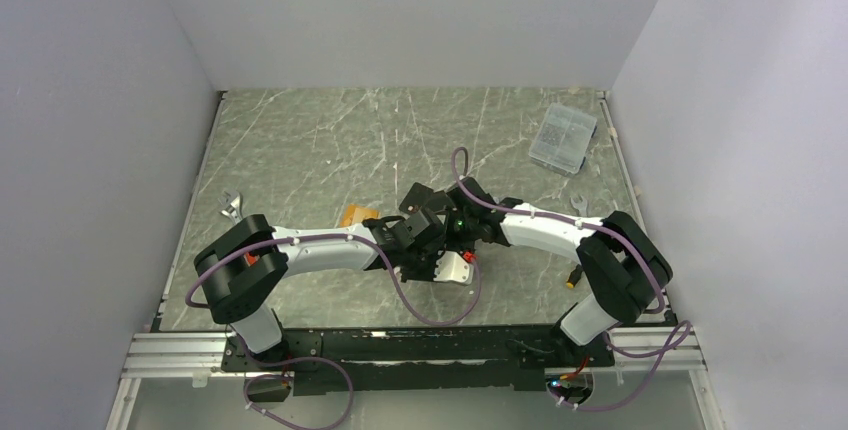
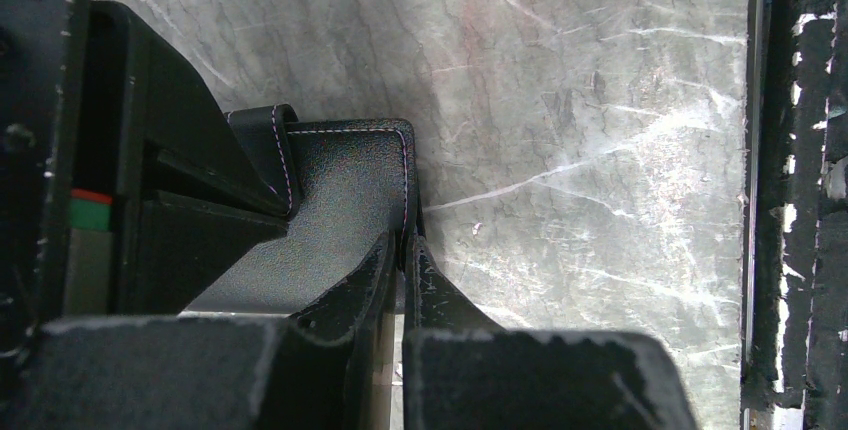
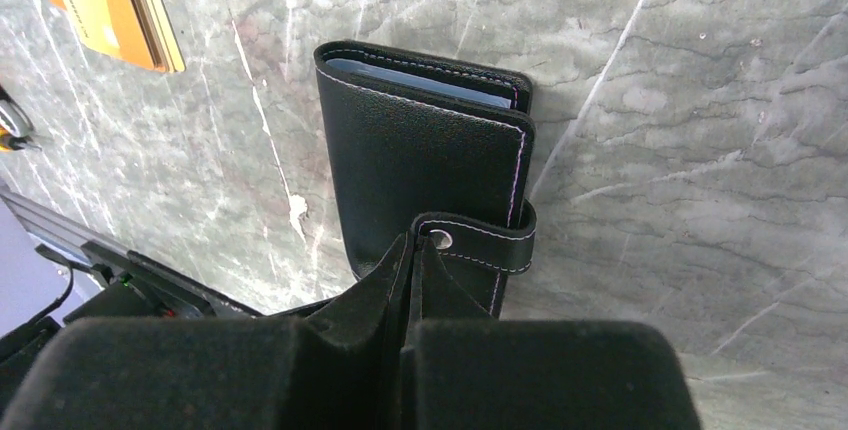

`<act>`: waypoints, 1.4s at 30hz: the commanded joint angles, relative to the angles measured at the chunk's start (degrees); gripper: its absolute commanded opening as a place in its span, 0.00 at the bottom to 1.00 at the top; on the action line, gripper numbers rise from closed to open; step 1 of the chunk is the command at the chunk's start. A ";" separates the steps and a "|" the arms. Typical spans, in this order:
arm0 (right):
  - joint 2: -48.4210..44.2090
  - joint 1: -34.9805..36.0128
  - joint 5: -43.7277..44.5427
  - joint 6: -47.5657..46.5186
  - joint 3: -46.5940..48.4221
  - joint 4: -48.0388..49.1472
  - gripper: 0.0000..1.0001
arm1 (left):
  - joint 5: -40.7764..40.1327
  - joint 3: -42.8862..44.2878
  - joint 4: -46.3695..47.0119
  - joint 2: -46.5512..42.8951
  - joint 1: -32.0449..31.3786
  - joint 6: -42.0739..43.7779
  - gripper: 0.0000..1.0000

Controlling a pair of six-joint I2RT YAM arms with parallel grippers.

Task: Put the credit cards into the card holder
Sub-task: Close the card holder at the center of the board.

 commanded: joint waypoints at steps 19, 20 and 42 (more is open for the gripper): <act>4.18 -4.09 -2.11 0.97 -3.25 0.56 0.00 | 0.10 -0.59 -4.49 -0.52 -0.11 0.28 0.04; 4.46 -4.26 -2.22 0.90 -3.27 0.46 0.00 | 0.08 -0.61 -4.50 -0.58 -0.11 0.32 0.04; 4.48 -6.09 -1.94 -0.72 -4.85 -0.67 0.00 | 1.16 6.28 -14.39 -9.96 3.32 0.38 0.45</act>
